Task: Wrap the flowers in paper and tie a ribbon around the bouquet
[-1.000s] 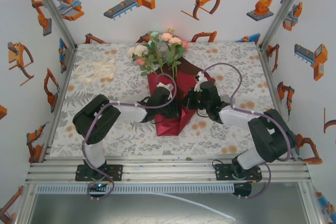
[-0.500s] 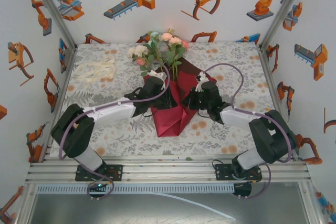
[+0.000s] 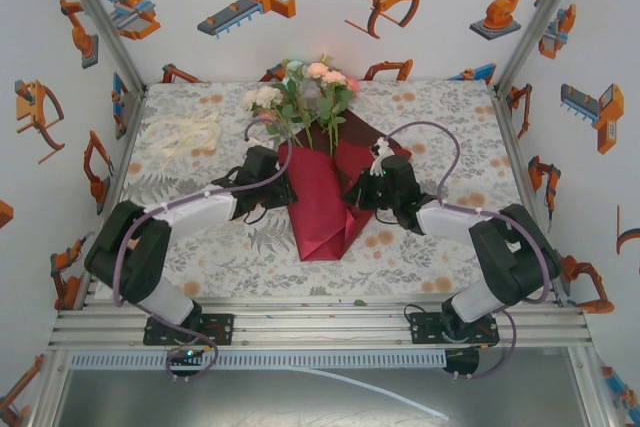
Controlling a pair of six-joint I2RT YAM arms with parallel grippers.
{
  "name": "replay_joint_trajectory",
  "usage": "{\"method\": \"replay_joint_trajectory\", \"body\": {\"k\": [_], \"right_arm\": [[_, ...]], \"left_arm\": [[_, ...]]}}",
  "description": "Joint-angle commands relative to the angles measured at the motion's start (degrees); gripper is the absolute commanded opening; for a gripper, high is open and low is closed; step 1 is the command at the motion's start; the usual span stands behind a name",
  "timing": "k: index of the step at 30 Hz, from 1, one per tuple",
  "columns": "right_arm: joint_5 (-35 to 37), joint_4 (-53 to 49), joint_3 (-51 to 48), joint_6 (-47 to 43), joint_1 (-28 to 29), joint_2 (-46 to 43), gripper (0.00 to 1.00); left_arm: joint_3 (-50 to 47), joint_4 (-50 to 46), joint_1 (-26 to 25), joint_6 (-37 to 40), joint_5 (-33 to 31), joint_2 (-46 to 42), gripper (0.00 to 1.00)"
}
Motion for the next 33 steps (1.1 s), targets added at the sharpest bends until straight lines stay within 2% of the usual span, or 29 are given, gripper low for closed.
{"method": "replay_joint_trajectory", "body": {"k": [1, 7, 16, 19, 25, 30, 33], "right_arm": [[-1.1, 1.5, 2.1, 0.8, 0.0, 0.7, 0.07], [-0.7, -2.5, 4.6, -2.2, 0.8, -0.8, 0.08], [2.1, -9.0, 11.9, -10.5, 6.7, -0.9, 0.08], [1.5, -8.0, 13.8, -11.9, 8.6, 1.4, 0.09], [-5.2, -3.6, 15.4, -11.8, 11.3, 7.9, 0.1], [0.6, -2.2, 12.1, -9.0, 11.5, 9.6, 0.11], [0.6, 0.6, 12.3, -7.4, 11.5, 12.5, 0.13]], "left_arm": [[2.0, 3.7, -0.2, 0.6, 4.7, 3.4, 0.36], [1.2, 6.9, -0.3, -1.7, 6.2, 6.4, 0.33], [0.8, 6.7, -0.7, -2.4, 6.1, 7.0, 0.32], [0.9, 6.7, -0.7, -2.3, 6.0, 6.9, 0.32], [1.1, 6.7, -0.9, -2.6, 6.1, 7.2, 0.32], [0.5, 7.0, -0.9, -2.8, 6.2, 6.7, 0.32], [0.1, 7.3, -0.9, -3.3, 6.6, 6.4, 0.32]]}}
